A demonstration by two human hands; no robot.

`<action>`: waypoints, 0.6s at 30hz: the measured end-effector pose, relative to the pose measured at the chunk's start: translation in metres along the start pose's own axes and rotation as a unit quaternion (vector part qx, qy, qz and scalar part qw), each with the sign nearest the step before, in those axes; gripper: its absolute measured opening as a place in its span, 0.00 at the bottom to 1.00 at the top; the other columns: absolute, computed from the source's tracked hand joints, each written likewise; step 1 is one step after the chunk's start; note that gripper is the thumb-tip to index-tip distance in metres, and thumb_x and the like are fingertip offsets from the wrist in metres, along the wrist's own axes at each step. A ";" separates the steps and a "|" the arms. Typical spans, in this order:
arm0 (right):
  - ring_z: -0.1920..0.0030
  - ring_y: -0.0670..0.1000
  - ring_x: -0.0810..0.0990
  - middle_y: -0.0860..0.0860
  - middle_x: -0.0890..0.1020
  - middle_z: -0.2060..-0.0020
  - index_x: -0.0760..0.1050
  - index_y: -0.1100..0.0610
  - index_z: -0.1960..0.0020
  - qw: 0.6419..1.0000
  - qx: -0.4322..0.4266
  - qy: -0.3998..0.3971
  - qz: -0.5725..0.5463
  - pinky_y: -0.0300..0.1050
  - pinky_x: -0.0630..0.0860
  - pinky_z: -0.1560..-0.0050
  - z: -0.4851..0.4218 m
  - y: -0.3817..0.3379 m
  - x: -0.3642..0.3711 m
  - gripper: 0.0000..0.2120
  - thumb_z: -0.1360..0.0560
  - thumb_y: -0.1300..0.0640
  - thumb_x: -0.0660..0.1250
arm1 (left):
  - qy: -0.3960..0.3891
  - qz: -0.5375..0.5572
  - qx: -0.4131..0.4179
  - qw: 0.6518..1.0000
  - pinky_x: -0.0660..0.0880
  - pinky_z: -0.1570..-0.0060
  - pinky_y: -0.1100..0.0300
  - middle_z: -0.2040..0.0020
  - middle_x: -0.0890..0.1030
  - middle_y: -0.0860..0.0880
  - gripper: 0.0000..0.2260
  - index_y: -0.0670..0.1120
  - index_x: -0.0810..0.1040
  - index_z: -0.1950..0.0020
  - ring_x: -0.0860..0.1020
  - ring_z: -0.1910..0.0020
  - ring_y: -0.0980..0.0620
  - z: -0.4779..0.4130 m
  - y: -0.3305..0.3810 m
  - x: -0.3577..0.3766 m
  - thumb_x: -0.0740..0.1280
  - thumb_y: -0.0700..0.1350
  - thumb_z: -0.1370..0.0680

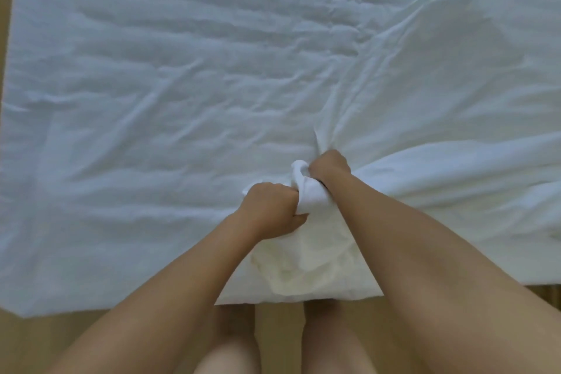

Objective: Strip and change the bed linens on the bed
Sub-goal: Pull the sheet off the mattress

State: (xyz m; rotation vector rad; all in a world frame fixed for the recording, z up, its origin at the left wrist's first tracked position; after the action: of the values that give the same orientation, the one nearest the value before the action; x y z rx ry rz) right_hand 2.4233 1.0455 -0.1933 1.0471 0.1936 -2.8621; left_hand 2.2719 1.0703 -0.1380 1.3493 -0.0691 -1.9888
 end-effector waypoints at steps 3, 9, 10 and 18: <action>0.42 0.60 0.76 0.61 0.77 0.41 0.70 0.65 0.37 0.975 0.031 0.014 -0.222 0.45 0.71 0.53 -0.002 0.001 -0.007 0.16 0.23 0.63 0.59 | 0.010 0.039 -0.010 0.999 0.61 0.65 0.57 0.57 0.80 0.44 0.15 0.44 0.71 0.56 0.73 0.63 0.44 0.002 -0.006 0.001 0.59 0.56 0.22; 0.63 0.50 0.72 0.53 0.74 0.58 0.67 0.64 0.33 0.895 -0.116 0.050 -0.427 0.37 0.67 0.66 0.031 -0.118 -0.048 0.19 0.24 0.68 0.55 | 0.106 0.284 -0.231 0.925 0.64 0.67 0.57 0.63 0.79 0.47 0.14 0.47 0.75 0.65 0.77 0.58 0.42 0.029 -0.065 -0.024 0.63 0.54 0.24; 0.66 0.48 0.69 0.51 0.71 0.61 0.66 0.63 0.33 0.889 -0.135 0.037 -0.436 0.36 0.65 0.67 0.042 -0.145 -0.050 0.19 0.23 0.68 0.55 | 0.128 0.321 -0.268 0.899 0.65 0.68 0.57 0.67 0.77 0.49 0.15 0.47 0.73 0.68 0.77 0.60 0.42 0.036 -0.077 -0.032 0.63 0.52 0.24; 0.70 0.49 0.67 0.52 0.67 0.69 0.64 0.55 0.64 0.856 -0.333 -0.148 -0.366 0.35 0.63 0.76 0.184 -0.343 0.063 0.12 0.23 0.65 0.54 | 0.383 0.443 -0.486 0.649 0.68 0.70 0.59 0.77 0.74 0.52 0.13 0.47 0.72 0.72 0.73 0.72 0.50 0.134 -0.201 -0.076 0.68 0.52 0.31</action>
State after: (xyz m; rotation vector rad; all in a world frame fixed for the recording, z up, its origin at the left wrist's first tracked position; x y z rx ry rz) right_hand 2.2158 1.3548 -0.0644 0.4154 1.7293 -3.0214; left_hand 2.0692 1.2180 -0.1018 0.9482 0.5568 -0.3240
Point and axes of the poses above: each hand's wrist, its own z-axis away from the middle knuckle, its own x-axis out of the palm, y = z × x, the point moved 1 cm from there along -z, towards the middle knuckle
